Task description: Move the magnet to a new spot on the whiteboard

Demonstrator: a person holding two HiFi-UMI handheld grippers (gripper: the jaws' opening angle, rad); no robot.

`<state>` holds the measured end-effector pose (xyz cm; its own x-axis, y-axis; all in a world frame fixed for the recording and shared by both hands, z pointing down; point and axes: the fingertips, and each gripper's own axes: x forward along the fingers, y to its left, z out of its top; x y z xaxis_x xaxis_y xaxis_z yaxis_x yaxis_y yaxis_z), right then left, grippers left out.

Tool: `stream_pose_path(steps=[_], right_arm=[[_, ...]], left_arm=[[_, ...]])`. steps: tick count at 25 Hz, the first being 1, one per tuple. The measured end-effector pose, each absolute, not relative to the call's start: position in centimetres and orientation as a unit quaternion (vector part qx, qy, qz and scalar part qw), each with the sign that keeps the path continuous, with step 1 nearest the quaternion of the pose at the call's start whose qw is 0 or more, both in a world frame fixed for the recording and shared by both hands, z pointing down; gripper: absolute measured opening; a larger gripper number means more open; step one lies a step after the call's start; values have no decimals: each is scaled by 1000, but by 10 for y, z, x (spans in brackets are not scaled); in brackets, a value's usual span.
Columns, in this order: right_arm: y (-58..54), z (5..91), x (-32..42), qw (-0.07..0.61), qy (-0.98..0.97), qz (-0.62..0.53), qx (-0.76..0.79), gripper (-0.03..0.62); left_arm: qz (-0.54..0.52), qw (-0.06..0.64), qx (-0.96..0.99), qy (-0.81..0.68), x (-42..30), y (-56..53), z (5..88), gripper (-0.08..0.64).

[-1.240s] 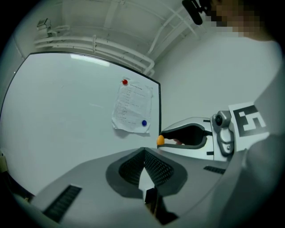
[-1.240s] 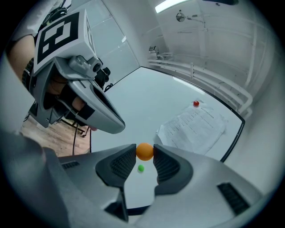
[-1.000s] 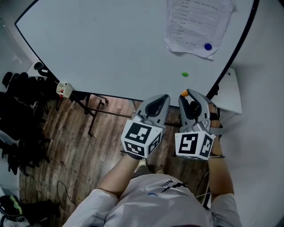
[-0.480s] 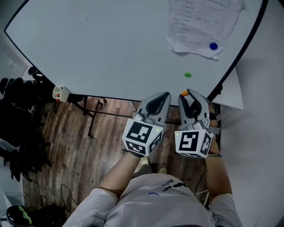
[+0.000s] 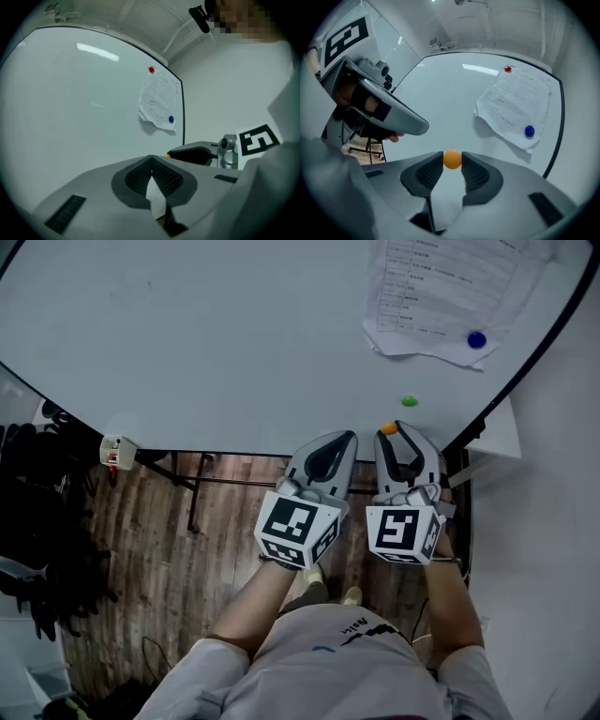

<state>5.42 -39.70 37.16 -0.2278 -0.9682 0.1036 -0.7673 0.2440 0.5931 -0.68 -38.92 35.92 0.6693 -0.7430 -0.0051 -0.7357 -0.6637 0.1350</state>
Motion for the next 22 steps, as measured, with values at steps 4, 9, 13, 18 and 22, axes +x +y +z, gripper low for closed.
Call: stream_pose_path(steps=[4,9,13,18,22], right_arm=[[-420,386,53,218,-752,-188,593,127],[-443,399,53,198,-751,-159,609,127],[-456,407,51,188,-750,-146,617,127],[-470,408,46,177,-751,-145,619,127],[-477,413,43,171,-748,-142,625,127]], left_arm=[[-28,66,913,-401,-14,-409,366,9],[-22,71,918,-391,-15,-426,374,9],[-17,76,919,-386,-18,-436,381,9],[-13,81,919,-386,-25,-444,388,9],[-10,84,919,-385,-30,-449,392,9]])
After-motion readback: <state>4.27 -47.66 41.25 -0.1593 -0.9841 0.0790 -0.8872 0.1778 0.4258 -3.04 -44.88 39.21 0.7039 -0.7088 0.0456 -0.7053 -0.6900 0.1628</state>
